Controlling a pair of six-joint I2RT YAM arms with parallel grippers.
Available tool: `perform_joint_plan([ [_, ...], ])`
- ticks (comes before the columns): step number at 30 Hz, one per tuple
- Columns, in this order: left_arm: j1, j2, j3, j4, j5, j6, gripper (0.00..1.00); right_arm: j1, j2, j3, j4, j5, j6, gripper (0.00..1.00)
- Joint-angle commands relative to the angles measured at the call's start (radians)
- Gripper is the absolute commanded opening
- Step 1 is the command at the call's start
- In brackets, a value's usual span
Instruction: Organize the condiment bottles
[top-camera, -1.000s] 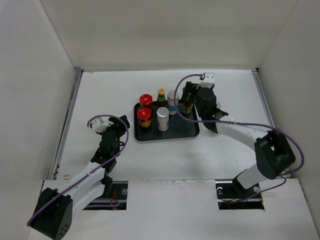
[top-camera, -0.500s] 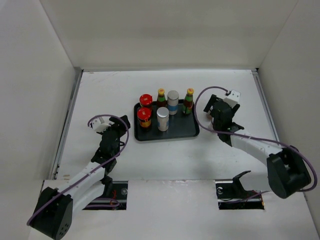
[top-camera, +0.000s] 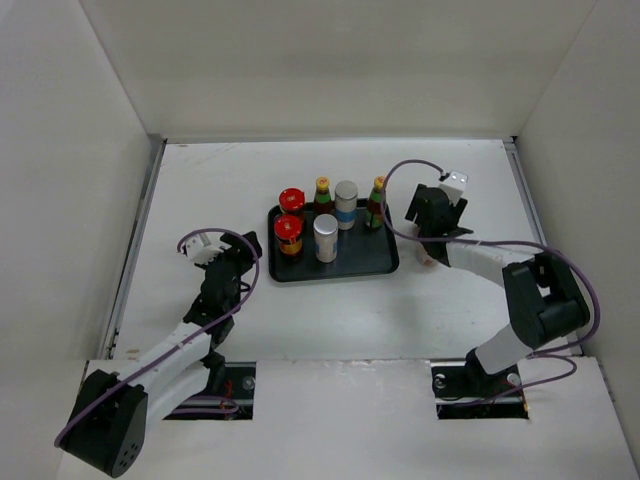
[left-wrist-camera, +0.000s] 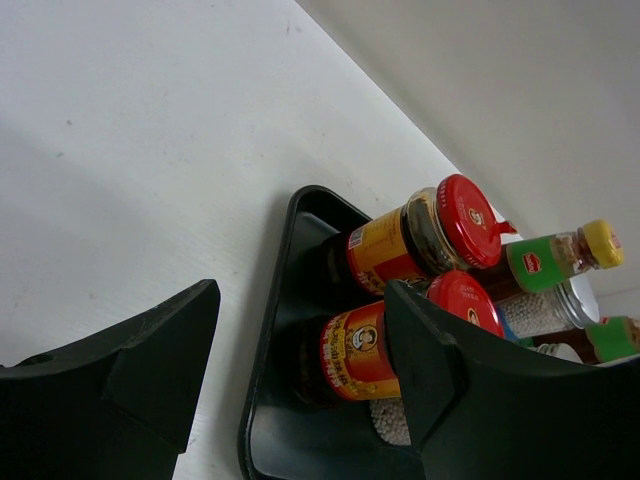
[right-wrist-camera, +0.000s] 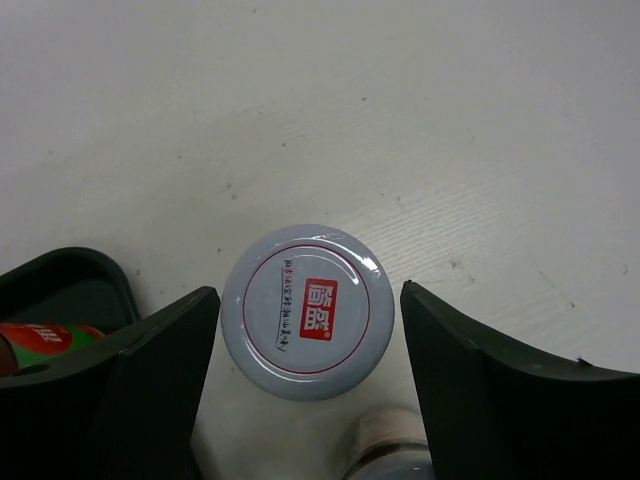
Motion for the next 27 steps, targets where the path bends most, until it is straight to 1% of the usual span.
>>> perform_joint_plan([
  [1, 0.002, -0.007, -0.005, 0.058, 0.012, -0.01, 0.66, -0.014, 0.008, 0.041, 0.031, -0.01, 0.004, 0.79],
  [2, 0.003, -0.012, -0.008, 0.058, 0.012, -0.01, 0.66, -0.018, 0.013, 0.046, 0.026, -0.008, 0.002, 0.78],
  [5, -0.001, -0.022, -0.006, 0.058, 0.007, -0.005, 0.66, -0.026, -0.004, 0.047, 0.023, -0.005, 0.013, 0.67],
  [8, 0.002, -0.016, -0.009, 0.058, 0.012, -0.011, 0.66, -0.021, -0.068, 0.032, 0.078, 0.017, 0.022, 0.62],
  [11, -0.001, -0.027, -0.009, 0.059, 0.007, -0.008, 0.66, -0.011, -0.174, 0.0, 0.187, 0.026, -0.021, 0.6],
  [13, -0.001, -0.026, -0.009, 0.064, 0.01, -0.004, 0.66, 0.017, -0.224, 0.004, 0.198, 0.03, -0.053, 0.59],
  [15, 0.0, -0.032, -0.011, 0.064, 0.012, -0.004, 0.66, 0.049, -0.266, 0.011, 0.176, 0.032, -0.072, 0.59],
  [20, 0.008, -0.045, -0.017, 0.058, 0.007, -0.002, 0.66, 0.138, -0.356, -0.052, 0.103, 0.047, -0.076, 0.58],
  [23, 0.008, -0.044, -0.014, 0.064, 0.003, -0.002, 0.66, 0.198, -0.412, -0.083, 0.044, 0.043, -0.047, 0.57],
  [27, 0.005, -0.021, -0.009, 0.064, 0.012, -0.01, 0.66, 0.298, -0.395, -0.069, 0.012, 0.03, -0.013, 0.57],
])
